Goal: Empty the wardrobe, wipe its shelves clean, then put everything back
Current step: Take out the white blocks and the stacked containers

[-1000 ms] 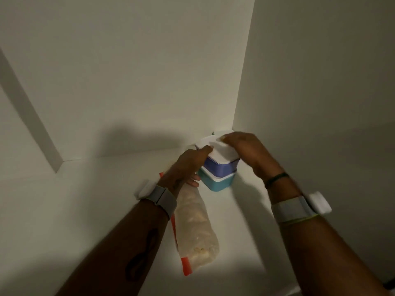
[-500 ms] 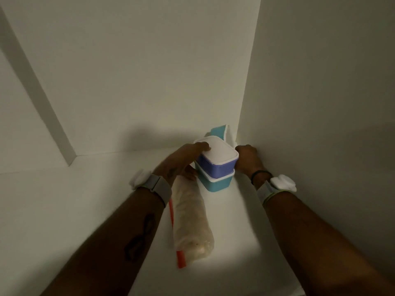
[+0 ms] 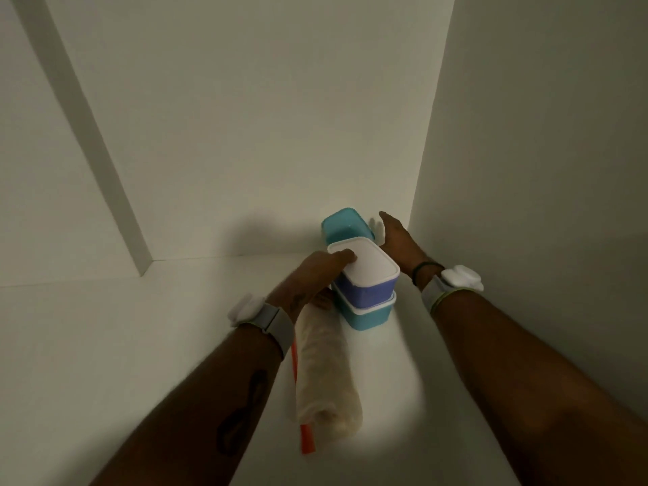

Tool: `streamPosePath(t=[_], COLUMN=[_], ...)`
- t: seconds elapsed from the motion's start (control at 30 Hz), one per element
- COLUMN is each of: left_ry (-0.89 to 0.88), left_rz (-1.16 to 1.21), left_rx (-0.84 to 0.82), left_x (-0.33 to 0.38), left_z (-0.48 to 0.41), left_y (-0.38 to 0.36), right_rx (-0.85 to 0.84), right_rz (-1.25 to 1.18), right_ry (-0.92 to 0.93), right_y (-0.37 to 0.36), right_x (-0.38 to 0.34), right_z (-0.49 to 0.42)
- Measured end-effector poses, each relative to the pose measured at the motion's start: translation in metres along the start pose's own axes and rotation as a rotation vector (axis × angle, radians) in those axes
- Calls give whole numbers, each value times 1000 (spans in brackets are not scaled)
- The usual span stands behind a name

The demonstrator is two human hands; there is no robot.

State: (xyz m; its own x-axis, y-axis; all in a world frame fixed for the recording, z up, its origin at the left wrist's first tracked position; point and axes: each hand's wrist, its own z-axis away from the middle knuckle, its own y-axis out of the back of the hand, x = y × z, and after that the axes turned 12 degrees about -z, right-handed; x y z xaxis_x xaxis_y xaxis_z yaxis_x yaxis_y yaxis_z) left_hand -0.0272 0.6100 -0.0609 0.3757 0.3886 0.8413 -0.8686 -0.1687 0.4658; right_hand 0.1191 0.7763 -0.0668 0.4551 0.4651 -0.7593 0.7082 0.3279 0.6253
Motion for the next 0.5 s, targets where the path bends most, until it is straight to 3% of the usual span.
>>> streamPosePath(t=[0.23, 0.43, 0.5], left_ry=[-49, -102, -108], left_rz=[-32, -31, -28], left_rx=[94, 157, 162], left_x=[-10, -21, -23], left_z=[-4, -3, -2], left_y=[-6, -5, -7], right_rx=[-293, -317, -309], right_rz=[90, 38, -60], right_ry=[18, 190, 164], right_y=[-14, -31, -32], right_x=[2, 1, -2], right_z=[-32, -50, -57])
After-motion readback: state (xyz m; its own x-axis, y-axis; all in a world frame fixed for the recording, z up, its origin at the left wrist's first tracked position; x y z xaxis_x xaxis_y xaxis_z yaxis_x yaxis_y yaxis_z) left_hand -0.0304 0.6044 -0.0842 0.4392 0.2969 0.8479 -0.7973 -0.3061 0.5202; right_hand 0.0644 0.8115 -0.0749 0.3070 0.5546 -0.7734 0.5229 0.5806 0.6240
